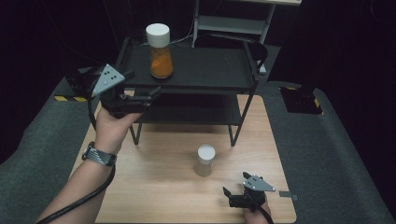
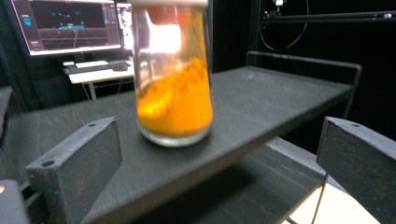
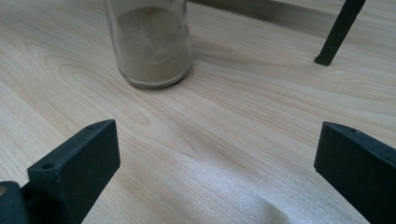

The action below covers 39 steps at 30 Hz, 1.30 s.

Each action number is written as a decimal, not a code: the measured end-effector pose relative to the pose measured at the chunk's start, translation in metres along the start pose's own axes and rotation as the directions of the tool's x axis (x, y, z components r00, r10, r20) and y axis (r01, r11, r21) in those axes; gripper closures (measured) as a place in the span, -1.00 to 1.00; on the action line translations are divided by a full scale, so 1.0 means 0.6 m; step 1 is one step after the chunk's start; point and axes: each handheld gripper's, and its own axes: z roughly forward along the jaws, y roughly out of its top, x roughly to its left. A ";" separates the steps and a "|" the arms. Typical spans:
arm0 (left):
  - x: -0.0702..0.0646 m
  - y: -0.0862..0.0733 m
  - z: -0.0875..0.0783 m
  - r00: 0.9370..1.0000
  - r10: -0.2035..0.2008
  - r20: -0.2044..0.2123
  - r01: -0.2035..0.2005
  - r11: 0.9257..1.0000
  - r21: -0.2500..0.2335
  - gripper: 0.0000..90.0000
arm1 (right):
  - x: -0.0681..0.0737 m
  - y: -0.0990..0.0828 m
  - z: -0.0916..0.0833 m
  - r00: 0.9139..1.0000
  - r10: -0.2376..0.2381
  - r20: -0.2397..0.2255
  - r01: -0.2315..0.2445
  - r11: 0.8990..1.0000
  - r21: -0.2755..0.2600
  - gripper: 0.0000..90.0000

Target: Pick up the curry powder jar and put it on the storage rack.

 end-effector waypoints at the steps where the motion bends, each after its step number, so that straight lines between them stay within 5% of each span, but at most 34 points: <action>1: -0.003 -0.008 -0.003 1.000 0.009 0.003 -0.009 1.000 0.003 -0.99 | 0.000 0.000 0.000 1.000 -0.001 0.000 0.001 1.000 0.001 -1.00; 10: -0.018 -0.076 -0.020 0.999 0.023 0.038 -0.024 1.000 0.020 -0.99 | 0.001 0.002 0.001 1.000 -0.007 0.001 0.007 1.000 0.006 -1.00; 26: -0.032 -0.219 -0.064 0.998 -0.019 0.067 0.011 0.994 0.110 -0.99 | 0.005 0.003 0.002 1.000 -0.013 0.010 0.013 1.000 0.011 -1.00; 35: -0.025 -0.299 -0.082 0.991 -0.088 0.106 0.066 0.979 0.192 -0.99 | 0.001 0.006 0.003 1.000 0.002 0.005 -0.002 1.000 0.017 -1.00; 39: -0.029 -0.322 -0.087 0.992 -0.085 0.090 0.063 0.972 0.225 -0.99 | 0.001 0.007 0.004 1.000 -0.002 0.002 0.002 1.000 0.021 -1.00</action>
